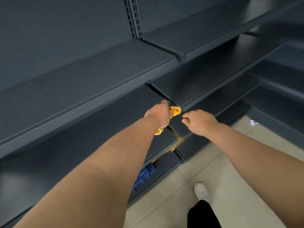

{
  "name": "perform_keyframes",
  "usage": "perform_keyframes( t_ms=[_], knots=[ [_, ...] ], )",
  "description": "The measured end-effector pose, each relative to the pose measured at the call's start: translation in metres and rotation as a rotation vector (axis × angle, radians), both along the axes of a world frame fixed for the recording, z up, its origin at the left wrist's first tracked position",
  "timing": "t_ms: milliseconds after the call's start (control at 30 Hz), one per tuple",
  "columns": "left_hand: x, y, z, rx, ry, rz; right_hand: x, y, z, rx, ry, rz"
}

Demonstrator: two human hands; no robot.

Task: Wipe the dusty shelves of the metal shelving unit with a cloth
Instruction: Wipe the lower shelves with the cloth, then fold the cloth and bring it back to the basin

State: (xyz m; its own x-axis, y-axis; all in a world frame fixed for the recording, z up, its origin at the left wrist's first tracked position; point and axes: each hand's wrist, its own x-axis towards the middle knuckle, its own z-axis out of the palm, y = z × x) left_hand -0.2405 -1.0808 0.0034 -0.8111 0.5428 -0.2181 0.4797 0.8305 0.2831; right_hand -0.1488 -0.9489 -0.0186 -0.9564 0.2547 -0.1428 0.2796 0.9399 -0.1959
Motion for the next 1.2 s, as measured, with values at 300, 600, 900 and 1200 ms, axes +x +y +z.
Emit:
perform_keyframes(
  t_ms=[300, 600, 900, 1200],
  knots=[
    [0.008, -0.029, 0.045, 0.047, 0.056, -0.030, 0.030, -0.003, 0.056, 0.035, 0.047, -0.045],
    [0.039, -0.011, 0.060, 0.180, -0.001, 0.022, 0.059, 0.029, 0.075, 0.034, 0.111, -0.042],
    [0.103, 0.047, 0.091, 0.702, -0.343, 0.048, 0.100, 0.076, 0.098, -0.247, 0.232, 0.071],
    [0.126, 0.089, 0.091, 0.725, -0.061, 0.327, 0.132, 0.134, 0.096, -0.117, 0.307, -0.052]
  ],
)
